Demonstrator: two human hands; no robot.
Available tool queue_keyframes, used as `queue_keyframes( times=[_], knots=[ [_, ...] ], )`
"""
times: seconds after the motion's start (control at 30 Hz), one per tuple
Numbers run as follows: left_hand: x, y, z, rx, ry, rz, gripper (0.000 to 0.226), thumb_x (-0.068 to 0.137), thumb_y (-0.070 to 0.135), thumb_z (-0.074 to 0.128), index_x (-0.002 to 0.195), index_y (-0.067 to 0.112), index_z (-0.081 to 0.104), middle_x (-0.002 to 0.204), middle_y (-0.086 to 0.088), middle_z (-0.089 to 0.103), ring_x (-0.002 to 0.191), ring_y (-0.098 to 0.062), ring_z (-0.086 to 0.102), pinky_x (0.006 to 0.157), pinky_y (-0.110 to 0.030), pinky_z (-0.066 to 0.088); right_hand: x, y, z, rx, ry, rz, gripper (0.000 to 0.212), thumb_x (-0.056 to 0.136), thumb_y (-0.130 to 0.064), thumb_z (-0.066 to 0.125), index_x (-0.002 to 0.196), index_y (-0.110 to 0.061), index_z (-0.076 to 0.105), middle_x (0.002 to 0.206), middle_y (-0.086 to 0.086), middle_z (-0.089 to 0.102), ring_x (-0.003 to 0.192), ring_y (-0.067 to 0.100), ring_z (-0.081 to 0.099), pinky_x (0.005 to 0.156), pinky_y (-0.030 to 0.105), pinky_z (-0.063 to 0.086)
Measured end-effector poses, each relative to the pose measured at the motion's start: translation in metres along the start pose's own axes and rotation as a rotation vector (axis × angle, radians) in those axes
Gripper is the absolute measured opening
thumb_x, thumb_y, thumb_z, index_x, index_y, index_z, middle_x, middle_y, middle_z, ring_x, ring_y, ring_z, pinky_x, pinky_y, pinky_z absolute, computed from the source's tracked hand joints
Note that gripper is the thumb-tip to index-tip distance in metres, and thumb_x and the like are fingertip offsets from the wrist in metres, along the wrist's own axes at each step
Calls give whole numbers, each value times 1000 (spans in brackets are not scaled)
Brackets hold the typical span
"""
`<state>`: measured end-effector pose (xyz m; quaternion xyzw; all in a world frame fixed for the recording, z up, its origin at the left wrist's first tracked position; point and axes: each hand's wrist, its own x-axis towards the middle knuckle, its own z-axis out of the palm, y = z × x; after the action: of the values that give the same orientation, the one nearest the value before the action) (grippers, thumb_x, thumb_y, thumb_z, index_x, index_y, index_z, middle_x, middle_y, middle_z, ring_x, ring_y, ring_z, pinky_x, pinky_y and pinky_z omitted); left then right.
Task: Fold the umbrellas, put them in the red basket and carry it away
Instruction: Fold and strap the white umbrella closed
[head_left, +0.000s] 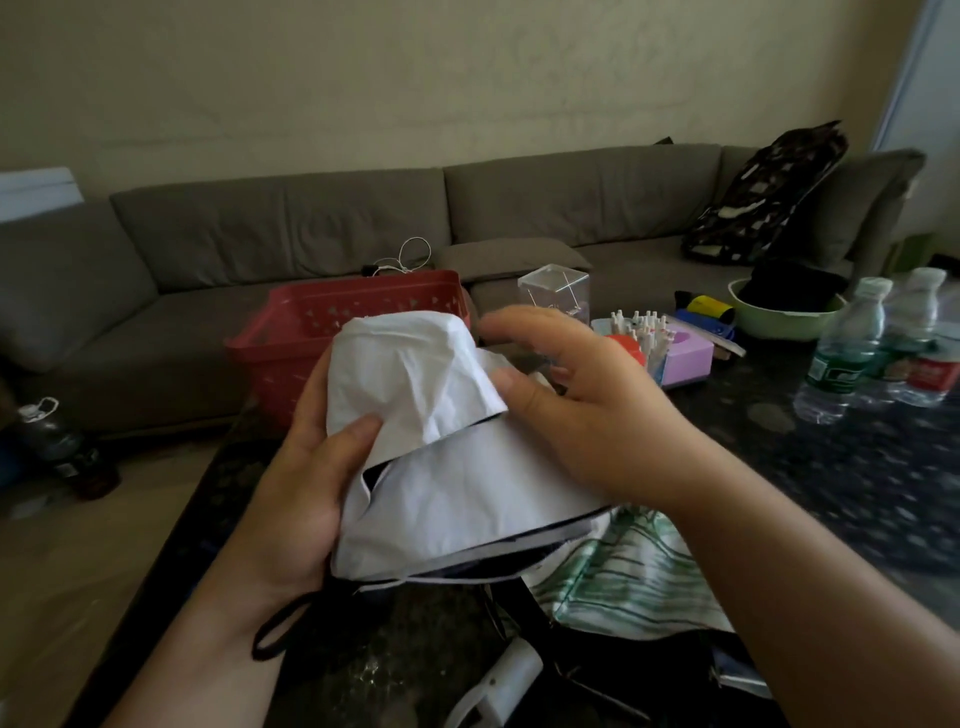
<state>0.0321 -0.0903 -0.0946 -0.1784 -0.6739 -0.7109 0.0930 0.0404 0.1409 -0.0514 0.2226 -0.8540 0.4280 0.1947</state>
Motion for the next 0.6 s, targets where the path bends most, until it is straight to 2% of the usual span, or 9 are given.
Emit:
queue_keyframes(
  times=[0.07, 0.1, 0.17, 0.23, 0.33, 0.43, 0.47, 0.53, 0.6],
  knots=[
    [0, 1, 0, -39, -8, -32, 62, 96, 17, 54, 153, 40, 46, 136, 14, 69, 126, -11, 67, 99, -35, 59, 0, -2, -7, 48, -10, 68, 4, 95, -28, 75, 99, -26, 75, 99, -6, 75, 90, 6, 71, 84, 36, 60],
    [-1, 2, 0, -58, -15, -48, 63, 94, 17, 55, 151, 41, 48, 137, 13, 69, 127, -13, 67, 103, -40, 56, 0, -3, -12, 163, -34, 110, 5, 94, -24, 76, 90, -23, 75, 88, -3, 76, 79, 9, 70, 75, 36, 61],
    [-1, 2, -2, -59, -30, -64, 63, 93, 19, 60, 150, 42, 49, 138, 12, 69, 128, -13, 66, 107, -44, 49, -3, -1, -21, 458, -117, 156, 9, 94, -18, 73, 85, -16, 73, 73, -1, 72, 67, 10, 65, 62, 27, 56],
    [-2, 1, -4, -31, -47, -74, 67, 91, 20, 68, 150, 45, 49, 140, 13, 67, 130, -12, 65, 108, -44, 48, -5, -3, -29, 673, -186, 167, 6, 91, -16, 74, 86, -13, 76, 74, 0, 72, 67, 10, 66, 64, 22, 53],
    [-2, 2, -6, -49, -88, -103, 70, 85, 28, 66, 151, 45, 47, 140, 10, 68, 126, -14, 67, 99, -38, 58, -6, -3, -32, 805, -208, 150, 3, 83, -14, 80, 86, -15, 81, 81, 7, 76, 73, 16, 72, 69, 26, 58],
    [-1, 3, -8, -36, -138, -114, 92, 69, 50, 88, 152, 45, 48, 143, 2, 66, 127, -21, 67, 95, -42, 55, -9, -4, -37, 903, -192, 156, 15, 82, -8, 70, 89, -13, 82, 76, 8, 75, 65, 15, 70, 64, 25, 58],
    [-1, 6, -7, -42, -147, -119, 96, 66, 53, 90, 152, 45, 48, 143, 1, 66, 127, -22, 67, 95, -44, 54, -9, -5, -39, 912, -184, 153, 19, 83, -6, 66, 88, -15, 82, 75, 7, 75, 64, 15, 70, 62, 25, 57],
    [-2, 8, -6, -48, -127, -106, 78, 83, 39, 80, 153, 43, 47, 142, 2, 67, 127, -23, 67, 97, -44, 54, -10, -6, -44, 932, -174, 151, 23, 83, -3, 64, 87, -17, 82, 75, 6, 76, 62, 15, 70, 61, 25, 58],
    [-3, 9, -4, -37, -99, -103, 61, 101, 15, 62, 153, 42, 46, 137, 9, 69, 125, -16, 68, 92, -35, 59, -10, -7, -48, 950, -189, 146, 21, 83, -3, 67, 89, -17, 81, 73, 8, 73, 59, 17, 68, 56, 25, 56]
  ],
)
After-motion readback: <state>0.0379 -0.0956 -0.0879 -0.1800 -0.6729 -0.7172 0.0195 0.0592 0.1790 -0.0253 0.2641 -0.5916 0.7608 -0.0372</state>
